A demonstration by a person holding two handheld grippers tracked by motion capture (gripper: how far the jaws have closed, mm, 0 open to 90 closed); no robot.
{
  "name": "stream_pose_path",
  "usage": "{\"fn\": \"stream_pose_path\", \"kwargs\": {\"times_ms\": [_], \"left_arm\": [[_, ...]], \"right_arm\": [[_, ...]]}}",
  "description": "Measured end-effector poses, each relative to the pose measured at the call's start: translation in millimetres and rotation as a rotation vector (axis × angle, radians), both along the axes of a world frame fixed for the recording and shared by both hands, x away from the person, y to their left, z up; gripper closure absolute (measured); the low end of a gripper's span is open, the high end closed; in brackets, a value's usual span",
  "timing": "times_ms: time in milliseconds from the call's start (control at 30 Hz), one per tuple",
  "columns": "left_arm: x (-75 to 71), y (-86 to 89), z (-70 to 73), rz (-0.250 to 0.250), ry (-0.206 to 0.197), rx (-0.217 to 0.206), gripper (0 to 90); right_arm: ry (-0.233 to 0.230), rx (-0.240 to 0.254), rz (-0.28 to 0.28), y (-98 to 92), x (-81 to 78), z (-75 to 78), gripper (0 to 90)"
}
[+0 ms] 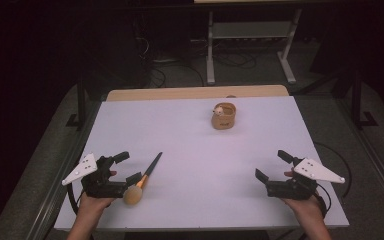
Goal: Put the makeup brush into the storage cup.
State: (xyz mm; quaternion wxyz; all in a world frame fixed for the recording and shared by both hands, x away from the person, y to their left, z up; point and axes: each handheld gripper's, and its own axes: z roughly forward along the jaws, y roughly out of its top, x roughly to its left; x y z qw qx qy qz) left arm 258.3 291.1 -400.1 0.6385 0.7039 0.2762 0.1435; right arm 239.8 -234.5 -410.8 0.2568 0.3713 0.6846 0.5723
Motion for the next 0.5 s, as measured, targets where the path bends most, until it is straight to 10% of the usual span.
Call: {"fn": "stream_pose_path", "kwargs": {"times_ms": [500], "left_arm": [[4.9, -5.5, -0.6, -0.01, 0.007, 0.0, 9.6]], "right_arm": [[0.0, 0.0, 0.0, 0.2, 2.1, -1.3, 1.6]]}}
